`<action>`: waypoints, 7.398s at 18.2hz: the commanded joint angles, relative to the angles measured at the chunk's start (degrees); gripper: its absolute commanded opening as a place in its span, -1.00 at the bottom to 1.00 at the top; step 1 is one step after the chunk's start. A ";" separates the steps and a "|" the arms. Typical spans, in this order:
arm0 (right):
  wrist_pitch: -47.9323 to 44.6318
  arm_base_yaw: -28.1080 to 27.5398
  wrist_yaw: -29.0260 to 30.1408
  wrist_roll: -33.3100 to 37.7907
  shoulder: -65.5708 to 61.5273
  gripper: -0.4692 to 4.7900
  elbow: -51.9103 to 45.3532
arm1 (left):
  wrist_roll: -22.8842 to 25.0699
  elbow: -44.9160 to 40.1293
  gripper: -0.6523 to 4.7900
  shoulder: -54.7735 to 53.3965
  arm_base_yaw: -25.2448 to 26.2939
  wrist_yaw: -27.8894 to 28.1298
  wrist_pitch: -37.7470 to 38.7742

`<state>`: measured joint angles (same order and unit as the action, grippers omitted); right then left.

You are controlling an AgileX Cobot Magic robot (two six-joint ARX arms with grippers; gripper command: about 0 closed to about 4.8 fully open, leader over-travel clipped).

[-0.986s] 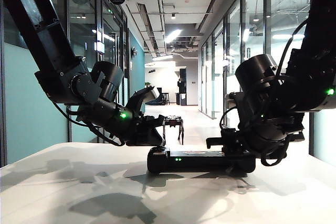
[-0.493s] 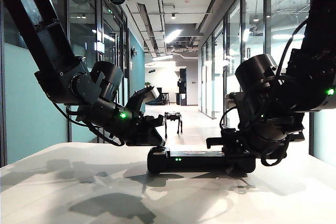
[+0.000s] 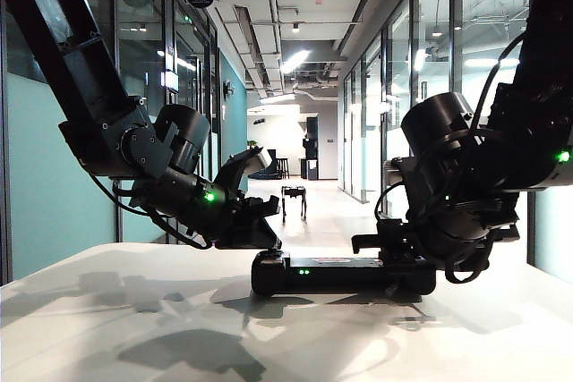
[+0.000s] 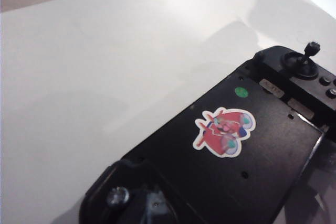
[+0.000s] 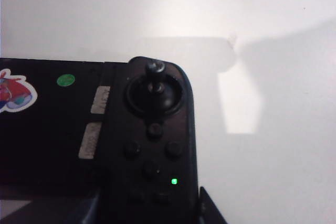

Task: Push the left joystick on the remote control sitting on the white table forward to make the robot dog walk in a straight line until it approaches the door.

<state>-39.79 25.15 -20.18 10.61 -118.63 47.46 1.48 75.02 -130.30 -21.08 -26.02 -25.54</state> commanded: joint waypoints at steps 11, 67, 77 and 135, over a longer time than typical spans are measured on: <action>-0.31 -0.07 -0.04 -0.87 0.26 0.03 0.13 | 2.80 0.24 -0.78 14.80 0.24 -0.55 24.96; 49.92 -0.20 16.04 -10.88 118.01 -0.84 -45.31 | 1.53 -72.06 -0.78 115.86 -0.20 24.06 20.39; 51.98 -0.24 15.67 -10.67 118.68 -0.84 -46.38 | 1.53 -74.58 -0.78 119.71 -0.31 21.75 21.68; 34.91 -21.81 16.92 -10.67 118.68 -0.84 -47.54 | 1.51 -74.58 -0.77 130.25 17.99 26.01 26.75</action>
<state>-1.28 4.49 -4.93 -0.08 -0.14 0.45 2.96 0.38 -0.03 -3.14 0.05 2.00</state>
